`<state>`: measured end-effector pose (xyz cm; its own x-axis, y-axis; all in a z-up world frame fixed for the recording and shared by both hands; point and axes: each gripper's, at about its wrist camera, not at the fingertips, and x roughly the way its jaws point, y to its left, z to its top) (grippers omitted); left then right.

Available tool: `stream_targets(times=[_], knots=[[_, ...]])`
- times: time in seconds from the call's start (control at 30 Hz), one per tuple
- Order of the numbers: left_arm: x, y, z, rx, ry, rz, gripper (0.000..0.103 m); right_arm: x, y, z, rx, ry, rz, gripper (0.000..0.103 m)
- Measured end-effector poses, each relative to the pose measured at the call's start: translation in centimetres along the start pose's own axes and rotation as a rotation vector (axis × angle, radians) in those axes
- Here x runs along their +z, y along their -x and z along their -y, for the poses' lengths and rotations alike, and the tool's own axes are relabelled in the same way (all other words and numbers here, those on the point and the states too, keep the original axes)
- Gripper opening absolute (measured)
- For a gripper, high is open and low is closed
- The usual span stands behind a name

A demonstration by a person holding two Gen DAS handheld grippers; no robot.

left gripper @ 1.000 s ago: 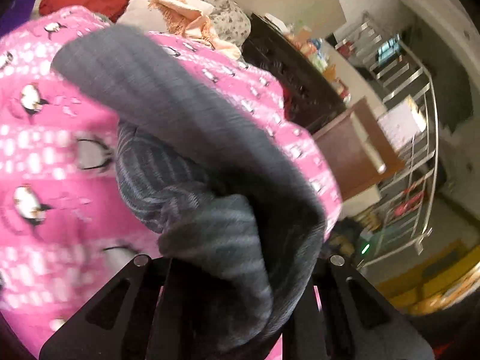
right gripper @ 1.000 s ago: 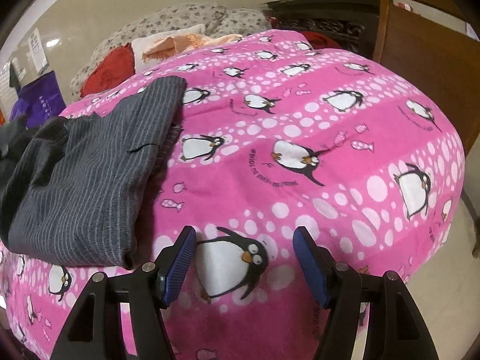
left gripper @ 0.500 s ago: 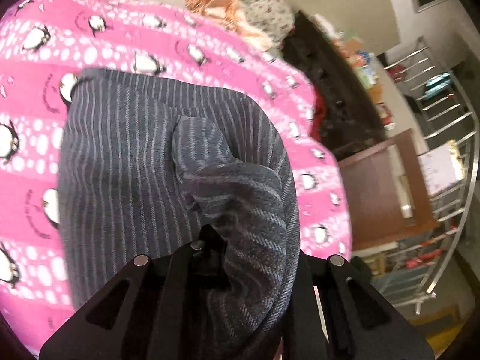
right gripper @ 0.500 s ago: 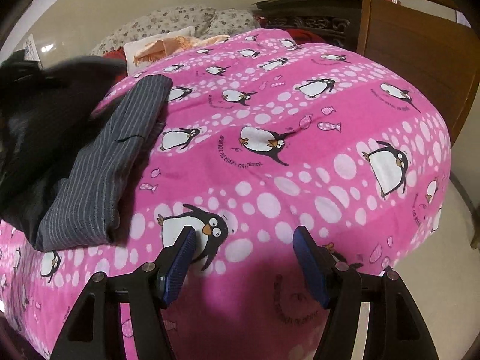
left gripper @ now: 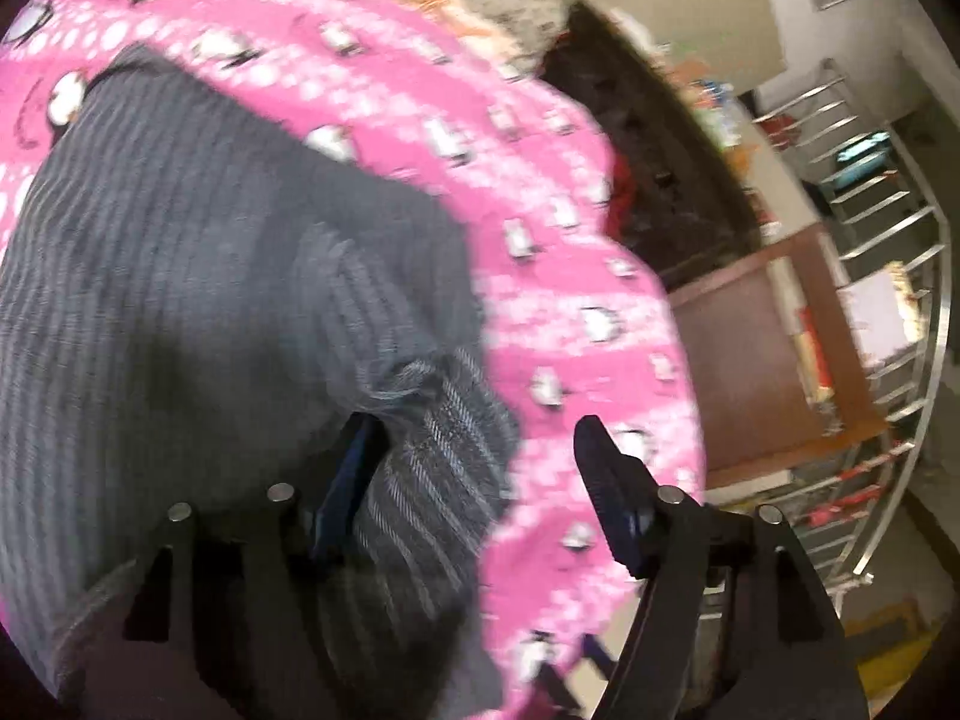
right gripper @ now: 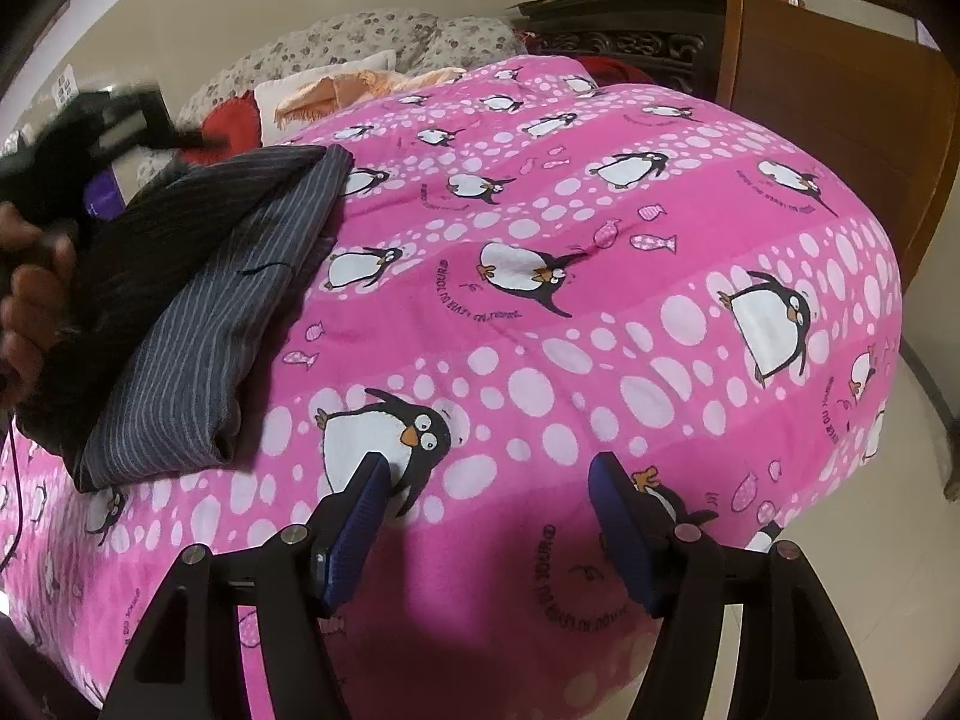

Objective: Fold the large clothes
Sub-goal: 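Lower the folded coat onto the bed cover and open the left tool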

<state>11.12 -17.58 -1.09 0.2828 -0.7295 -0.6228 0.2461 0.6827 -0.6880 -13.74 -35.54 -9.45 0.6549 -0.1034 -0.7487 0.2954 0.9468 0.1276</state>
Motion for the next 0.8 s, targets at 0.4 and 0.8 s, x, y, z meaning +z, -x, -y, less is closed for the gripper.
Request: stream_targets(times=[0.4, 0.8], knots=[[1.1, 14.6, -4.9, -0.055, 0.085, 0.223, 0.068, 0.8, 2.0, -0.7, -0.028, 0.036, 0.036, 0.066], [-9.9, 13.7, -14.3, 0.159, 0.144, 0.175, 0.068, 6.4, 7.0, -10.1, 0.335, 0.173, 0.148, 0.067]])
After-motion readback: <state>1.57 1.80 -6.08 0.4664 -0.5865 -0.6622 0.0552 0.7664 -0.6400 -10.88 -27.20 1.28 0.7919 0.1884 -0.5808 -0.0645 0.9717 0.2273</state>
